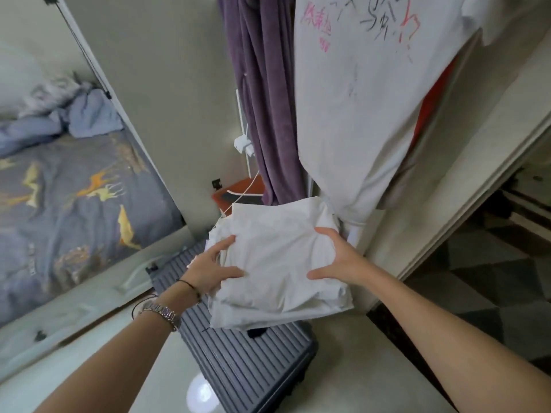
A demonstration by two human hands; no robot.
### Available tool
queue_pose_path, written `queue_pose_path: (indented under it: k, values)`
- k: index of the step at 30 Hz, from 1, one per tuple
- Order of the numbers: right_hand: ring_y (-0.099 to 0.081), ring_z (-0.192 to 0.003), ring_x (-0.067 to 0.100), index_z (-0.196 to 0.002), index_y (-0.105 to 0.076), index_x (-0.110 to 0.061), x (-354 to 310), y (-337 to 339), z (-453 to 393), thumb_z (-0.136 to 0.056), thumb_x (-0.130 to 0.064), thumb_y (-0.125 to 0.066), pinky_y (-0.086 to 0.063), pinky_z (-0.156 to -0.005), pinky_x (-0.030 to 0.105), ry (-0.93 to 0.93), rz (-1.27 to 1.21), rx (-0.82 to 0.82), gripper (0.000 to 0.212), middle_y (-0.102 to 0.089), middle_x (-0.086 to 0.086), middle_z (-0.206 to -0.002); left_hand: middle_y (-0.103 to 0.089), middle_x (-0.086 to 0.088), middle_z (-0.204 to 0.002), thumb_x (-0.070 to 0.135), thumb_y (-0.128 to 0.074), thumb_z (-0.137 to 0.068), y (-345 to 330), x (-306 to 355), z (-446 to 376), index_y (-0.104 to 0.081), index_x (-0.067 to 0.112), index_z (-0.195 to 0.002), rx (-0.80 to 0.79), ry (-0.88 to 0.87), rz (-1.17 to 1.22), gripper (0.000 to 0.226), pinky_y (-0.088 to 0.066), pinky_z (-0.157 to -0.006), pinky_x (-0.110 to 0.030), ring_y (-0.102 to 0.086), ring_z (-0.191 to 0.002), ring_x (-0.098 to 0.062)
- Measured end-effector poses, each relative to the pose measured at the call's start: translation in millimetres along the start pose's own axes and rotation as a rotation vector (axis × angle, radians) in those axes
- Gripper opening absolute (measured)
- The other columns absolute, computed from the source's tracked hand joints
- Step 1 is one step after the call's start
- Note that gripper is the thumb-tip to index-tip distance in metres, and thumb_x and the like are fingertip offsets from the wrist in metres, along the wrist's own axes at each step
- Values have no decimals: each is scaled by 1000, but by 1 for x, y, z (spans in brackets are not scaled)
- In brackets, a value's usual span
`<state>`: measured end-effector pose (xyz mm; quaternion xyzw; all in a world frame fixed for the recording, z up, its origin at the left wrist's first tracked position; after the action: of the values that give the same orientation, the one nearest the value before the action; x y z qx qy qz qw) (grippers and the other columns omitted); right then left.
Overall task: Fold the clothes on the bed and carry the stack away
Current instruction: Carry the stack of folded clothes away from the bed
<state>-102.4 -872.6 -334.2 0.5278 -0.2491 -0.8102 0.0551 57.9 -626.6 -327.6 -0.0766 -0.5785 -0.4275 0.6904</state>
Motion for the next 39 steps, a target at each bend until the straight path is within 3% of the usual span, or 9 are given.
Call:
queue_pose_path:
  k: [5,9,14,18,21,25,29,36,39]
  values:
    - [-32,-129,15,-142,-22,-34,16,-10,-40,-59,-27,-88,-35,-105,35,11,40,-98,106,-33,-5,-140,-36,16,-127,14,-81,-67,-11,-30,-13,-40,28,-139,56,56,23,83,-29,-99,-20,-35,-118,-3]
    - [-34,-125,12,-141,-22,-37,33,-13,-81,-59,-26,-88,-35,-98,29,-14,66,-158,106,-34,-8,-138,-36,13,-130,12,-80,-68,-21,-53,-42,-38,27,-140,81,86,51,84,-26,-101,-19,-33,-120,-3]
    - [-30,-124,10,-141,-21,-37,64,1,-145,-61,-22,-87,-33,-101,30,-36,105,-199,105,-29,-14,-135,-34,8,-142,14,-78,-71,-49,-70,-91,-34,31,-141,98,131,108,84,-29,-104,-24,-35,-126,-10]
    - [-43,-116,16,-134,-30,-41,94,12,-190,-74,-17,-75,-42,-92,31,-92,46,-137,79,-39,-5,-131,-32,4,-147,11,-76,-73,-79,-83,-132,-32,30,-142,112,157,180,84,-31,-112,-38,-34,-133,-18]
    - [-48,-106,19,-131,-34,-38,113,17,-216,-77,-11,-66,-45,-80,31,-109,64,-36,68,-43,-1,-123,-34,7,-144,11,-76,-73,-101,-94,-161,-32,29,-143,118,165,204,84,-31,-108,-29,-35,-128,-11]
    - [-47,-103,16,-134,-35,-33,134,20,-248,-74,-2,-66,-41,-65,17,-55,101,-36,75,-42,-2,-120,-32,17,-133,9,-75,-74,-124,-113,-193,-30,29,-143,139,175,268,84,-31,-88,-5,-31,-119,1]
    - [-41,-113,13,-140,-31,-33,155,22,-276,-73,3,-67,-39,-87,24,-30,133,-57,84,-38,-5,-125,-28,20,-132,5,-75,-73,-142,-131,-220,-29,25,-145,165,166,307,87,-27,-74,11,-28,-121,3]
    - [-38,-127,20,-142,-28,-39,197,29,-309,-75,5,-66,-37,-92,27,-84,157,-88,89,-35,1,-144,-28,24,-132,5,-74,-74,-182,-159,-249,-27,32,-144,141,184,438,89,-36,-67,9,-30,-120,4]
    - [-41,-120,18,-139,-32,-40,212,24,-315,-74,8,-67,-41,-79,17,-90,100,-81,88,-38,1,-141,-27,27,-132,8,-75,-74,-185,-172,-254,-28,38,-142,152,199,435,88,-36,-79,5,-29,-122,6]
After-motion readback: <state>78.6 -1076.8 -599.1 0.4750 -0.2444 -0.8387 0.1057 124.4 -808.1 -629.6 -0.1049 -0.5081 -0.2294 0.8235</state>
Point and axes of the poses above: each hand's wrist, its own z-axis away from the middle knuckle, its own y-axis out of the back of the hand, x = y × z, the point moved 3 cm from there along -z, towards the middle knuckle
